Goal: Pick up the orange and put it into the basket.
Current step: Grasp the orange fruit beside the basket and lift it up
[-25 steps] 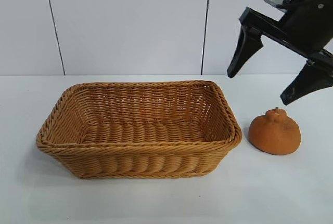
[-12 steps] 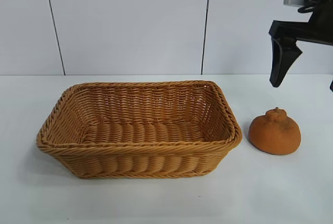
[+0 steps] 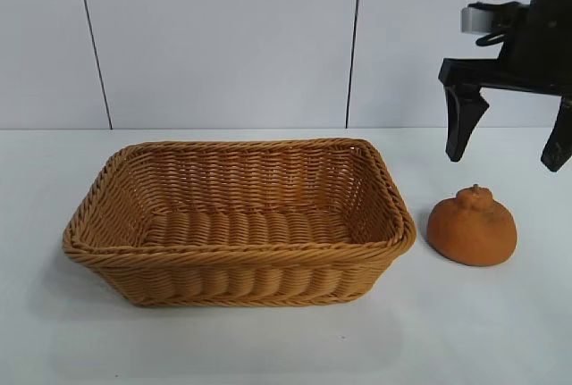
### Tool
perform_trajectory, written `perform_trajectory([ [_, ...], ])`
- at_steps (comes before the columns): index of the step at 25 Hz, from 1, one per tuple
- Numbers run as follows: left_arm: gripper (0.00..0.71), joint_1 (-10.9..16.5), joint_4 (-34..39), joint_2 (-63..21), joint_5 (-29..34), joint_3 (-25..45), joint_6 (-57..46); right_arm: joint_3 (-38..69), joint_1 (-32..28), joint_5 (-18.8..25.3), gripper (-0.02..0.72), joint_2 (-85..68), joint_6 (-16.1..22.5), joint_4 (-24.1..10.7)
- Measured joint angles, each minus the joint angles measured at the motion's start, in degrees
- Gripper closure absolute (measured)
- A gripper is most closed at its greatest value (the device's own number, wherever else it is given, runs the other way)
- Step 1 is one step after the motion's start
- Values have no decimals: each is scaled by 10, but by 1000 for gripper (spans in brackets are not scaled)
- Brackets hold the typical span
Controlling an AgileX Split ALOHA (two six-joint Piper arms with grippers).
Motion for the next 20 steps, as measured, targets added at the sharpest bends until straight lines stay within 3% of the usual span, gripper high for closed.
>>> perform_trajectory([
  [6,49,0,0,0,0,0,0,-3,0,-49,29,79,11,11],
  [11,49,0,0,0,0,0,0,-3,0,-58,33,118,11,17],
  [12,49,0,0,0,0,0,0,-3,0,-58,61,119,11,17],
  [15,49,0,0,0,0,0,0,-3,0,-58,304,119,11,16],
  [17,49,0,0,0,0,0,0,-4,0,-52,514,119,11,16],
  [19,49,0,0,0,0,0,1,-7,-1,-41,627,114,6,16],
  [20,49,0,0,0,0,0,1,-8,0,-37,628,110,4,16],
])
